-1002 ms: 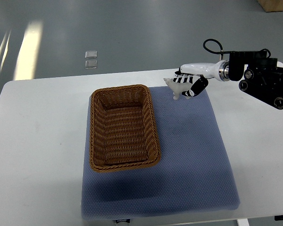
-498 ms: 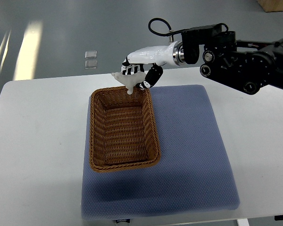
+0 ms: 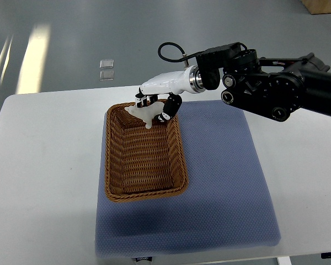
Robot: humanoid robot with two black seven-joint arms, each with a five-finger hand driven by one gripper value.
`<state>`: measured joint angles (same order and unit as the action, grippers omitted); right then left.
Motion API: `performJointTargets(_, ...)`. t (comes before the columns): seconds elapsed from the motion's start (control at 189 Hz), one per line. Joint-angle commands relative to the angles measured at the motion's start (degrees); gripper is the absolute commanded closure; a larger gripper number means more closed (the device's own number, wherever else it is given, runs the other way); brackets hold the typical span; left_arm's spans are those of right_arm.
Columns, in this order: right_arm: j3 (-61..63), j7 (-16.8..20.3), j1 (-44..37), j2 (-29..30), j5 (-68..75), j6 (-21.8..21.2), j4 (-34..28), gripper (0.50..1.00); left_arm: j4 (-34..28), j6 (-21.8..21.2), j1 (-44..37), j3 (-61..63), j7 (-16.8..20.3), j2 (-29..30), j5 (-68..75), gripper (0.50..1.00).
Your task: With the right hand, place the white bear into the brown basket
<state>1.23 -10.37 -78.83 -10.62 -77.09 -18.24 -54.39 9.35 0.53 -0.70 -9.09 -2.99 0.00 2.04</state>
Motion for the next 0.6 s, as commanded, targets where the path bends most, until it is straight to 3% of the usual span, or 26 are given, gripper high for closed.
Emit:
performJointTargets(0.0,-0.1,0.1,0.2,0.3,0.0,-0.1,0.0,0.732,0.1,0.0,0.0,-0.1,0.0,0.0,0.1,0.5)
performJointTargets(0.164,-0.1,0.3,0.3,0.9,0.0,0.0,0.2,0.646,0.1,0.0,0.0,0.0,0.0,0.0,0.1,0.5)
performJointTargets(0.45,1.6,0.3,0.7,0.2,1.1,0.8,2.3,0.611,0.1,0.0,0.0,0.0,0.0,0.0,0.1,0.5)
performJointTargets(0.593,8.1,0.4,4.7,-0.1,2.4,0.8,5.9,0.609,0.1,0.0,0.0,0.0,0.0,0.0,0.1,0.5)
